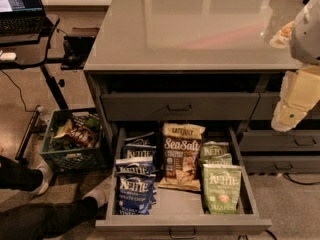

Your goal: Pick brown chip bag from middle drawer and place on counter

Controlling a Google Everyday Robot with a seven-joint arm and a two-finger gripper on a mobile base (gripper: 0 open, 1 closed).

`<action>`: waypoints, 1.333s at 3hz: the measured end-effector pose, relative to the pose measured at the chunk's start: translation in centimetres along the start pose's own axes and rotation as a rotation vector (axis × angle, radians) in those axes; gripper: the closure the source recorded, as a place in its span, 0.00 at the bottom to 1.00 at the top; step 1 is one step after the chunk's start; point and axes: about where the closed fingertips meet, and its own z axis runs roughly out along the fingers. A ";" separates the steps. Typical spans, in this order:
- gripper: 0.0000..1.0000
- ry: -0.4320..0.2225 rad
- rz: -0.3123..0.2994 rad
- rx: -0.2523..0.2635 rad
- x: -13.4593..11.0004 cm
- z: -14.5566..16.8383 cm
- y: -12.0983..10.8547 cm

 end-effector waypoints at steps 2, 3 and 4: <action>0.00 -0.007 -0.022 -0.011 -0.2 3.3 0.3; 0.00 -0.014 -0.027 -0.010 -0.4 4.3 1.0; 0.00 -0.045 -0.015 -0.027 -0.1 8.9 3.3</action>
Offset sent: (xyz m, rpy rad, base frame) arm 0.0304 0.0254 -0.1198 0.0165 0.0710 0.1132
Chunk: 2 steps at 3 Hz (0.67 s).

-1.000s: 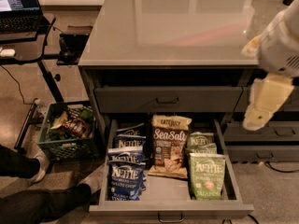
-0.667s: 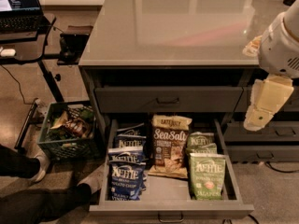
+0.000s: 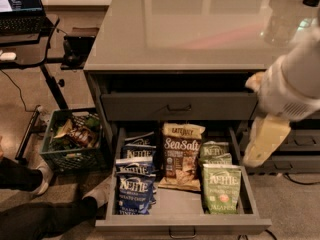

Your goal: Pick brown chip bag from middle drawer and place on counter

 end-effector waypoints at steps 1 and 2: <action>0.00 -0.043 0.007 -0.036 1.4 7.5 2.0; 0.00 -0.121 -0.019 -0.035 1.8 14.0 1.7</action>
Offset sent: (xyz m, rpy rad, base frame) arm 0.0505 0.0236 -0.2160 0.2050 -0.0567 0.1073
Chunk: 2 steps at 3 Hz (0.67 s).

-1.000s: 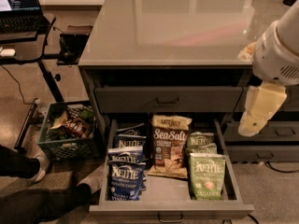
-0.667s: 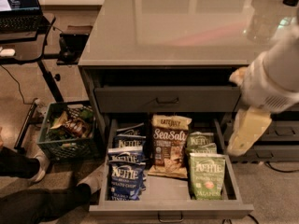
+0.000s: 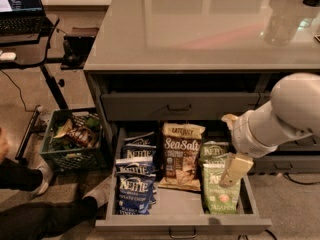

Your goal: Pick brown chip bag from middle drawer and place on counter

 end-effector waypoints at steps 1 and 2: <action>0.00 -0.064 -0.015 -0.001 0.6 4.9 -1.3; 0.00 -0.064 -0.015 -0.001 0.6 4.9 -1.3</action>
Offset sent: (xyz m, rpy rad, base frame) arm 0.0191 0.0052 -0.0337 0.0444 -0.0165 0.0226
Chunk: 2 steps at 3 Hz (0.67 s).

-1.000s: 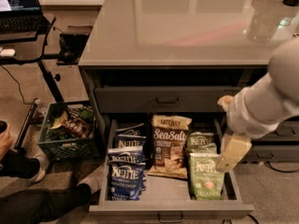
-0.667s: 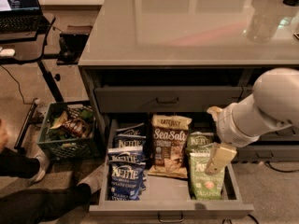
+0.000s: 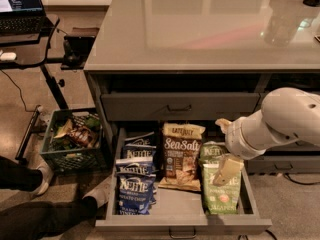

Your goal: Pick brown chip bag from middle drawer and place on counter

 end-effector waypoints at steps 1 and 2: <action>0.00 -0.036 0.032 0.037 0.4 2.1 0.2; 0.00 -0.110 0.068 0.069 1.3 7.5 0.9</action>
Offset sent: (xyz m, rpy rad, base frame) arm 0.0589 0.0280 -0.1306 0.2411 -0.2430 -0.1741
